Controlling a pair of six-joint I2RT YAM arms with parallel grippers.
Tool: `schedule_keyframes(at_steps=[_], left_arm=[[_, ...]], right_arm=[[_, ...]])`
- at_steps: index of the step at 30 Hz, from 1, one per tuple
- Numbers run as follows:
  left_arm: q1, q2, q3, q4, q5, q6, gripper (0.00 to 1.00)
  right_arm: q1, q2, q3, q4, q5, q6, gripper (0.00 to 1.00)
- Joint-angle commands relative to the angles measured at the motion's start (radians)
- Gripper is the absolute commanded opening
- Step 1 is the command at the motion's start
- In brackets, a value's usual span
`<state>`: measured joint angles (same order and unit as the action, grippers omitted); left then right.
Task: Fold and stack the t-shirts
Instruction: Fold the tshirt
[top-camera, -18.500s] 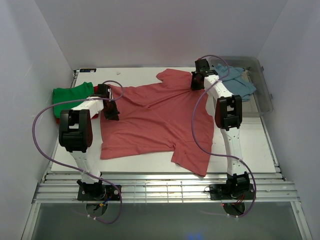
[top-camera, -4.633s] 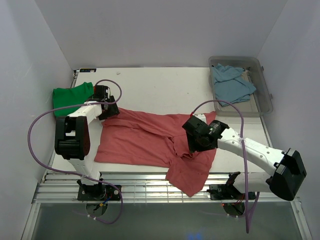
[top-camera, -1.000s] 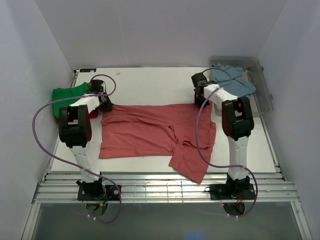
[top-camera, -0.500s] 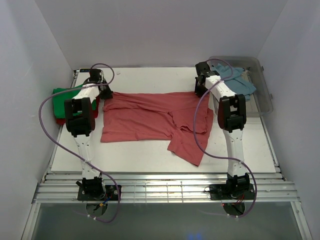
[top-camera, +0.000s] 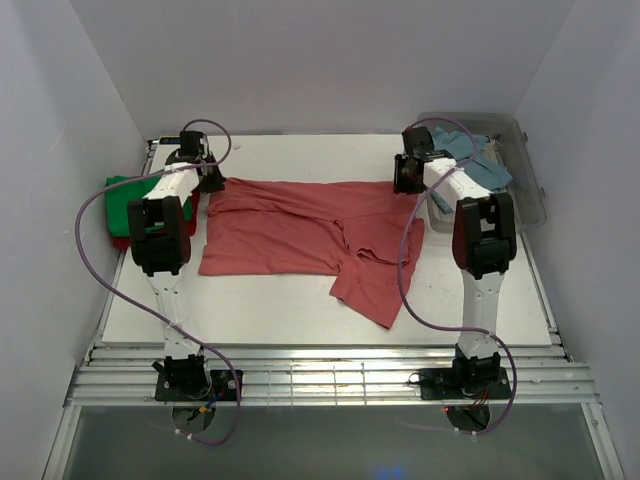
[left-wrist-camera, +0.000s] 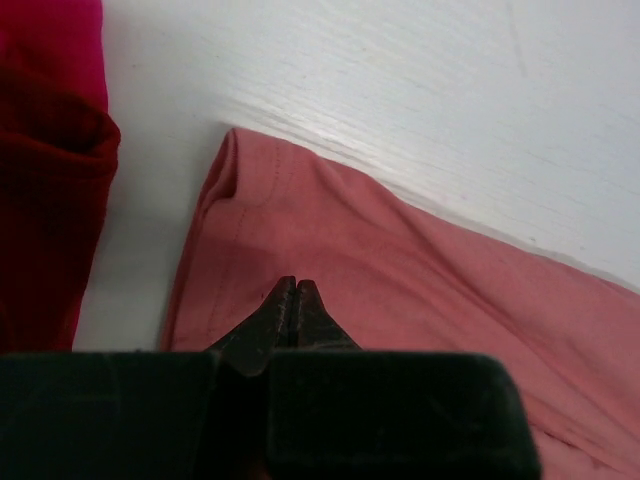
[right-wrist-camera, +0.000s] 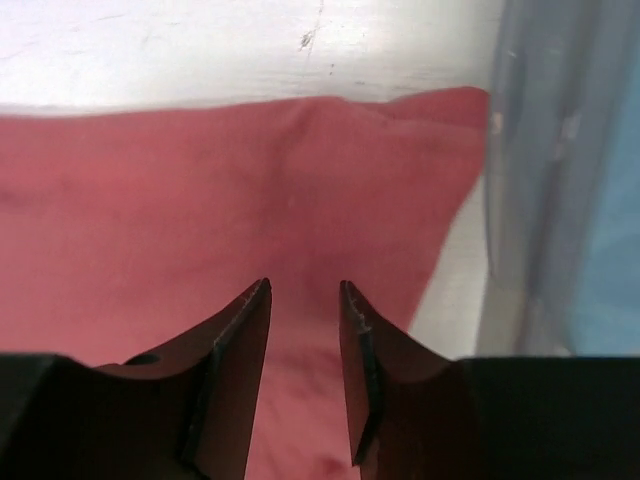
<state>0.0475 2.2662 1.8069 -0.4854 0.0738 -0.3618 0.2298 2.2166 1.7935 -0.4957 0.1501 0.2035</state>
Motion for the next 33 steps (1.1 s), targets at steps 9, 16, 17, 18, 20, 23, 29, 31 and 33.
schedule_keyframes(at_steps=[9,16,17,18,20,23,29,31,33], left_arm=[[-0.069,-0.223,-0.153,0.088,-0.005,0.040,0.00],[-0.072,-0.237,-0.273,0.125,-0.023,0.053,0.00],[-0.072,-0.237,-0.279,0.123,-0.025,0.055,0.00],[-0.072,-0.240,-0.294,0.123,-0.031,0.057,0.00],[-0.074,-0.267,-0.316,0.123,-0.039,0.055,0.00],[-0.075,-0.338,-0.365,0.114,-0.058,0.049,0.00],[-0.075,-0.464,-0.504,0.097,-0.150,0.046,0.00],[-0.074,-0.477,-0.541,0.093,-0.155,0.032,0.00],[-0.075,-0.511,-0.557,0.093,-0.151,0.020,0.00]], right_arm=[[0.121,-0.275,-0.244,0.088,-0.057,-0.021,0.48],[0.201,-0.261,-0.365,0.106,-0.083,0.023,0.38],[0.216,-0.265,-0.378,0.109,-0.081,0.027,0.36],[0.223,-0.268,-0.394,0.112,-0.080,0.030,0.35],[0.238,-0.281,-0.407,0.115,-0.075,0.034,0.34],[0.255,-0.291,-0.416,0.105,-0.055,0.036,0.33],[0.270,-0.299,-0.430,0.091,-0.041,0.053,0.33],[0.272,-0.298,-0.434,0.085,-0.034,0.056,0.32],[0.275,-0.308,-0.440,0.088,-0.029,0.060,0.32]])
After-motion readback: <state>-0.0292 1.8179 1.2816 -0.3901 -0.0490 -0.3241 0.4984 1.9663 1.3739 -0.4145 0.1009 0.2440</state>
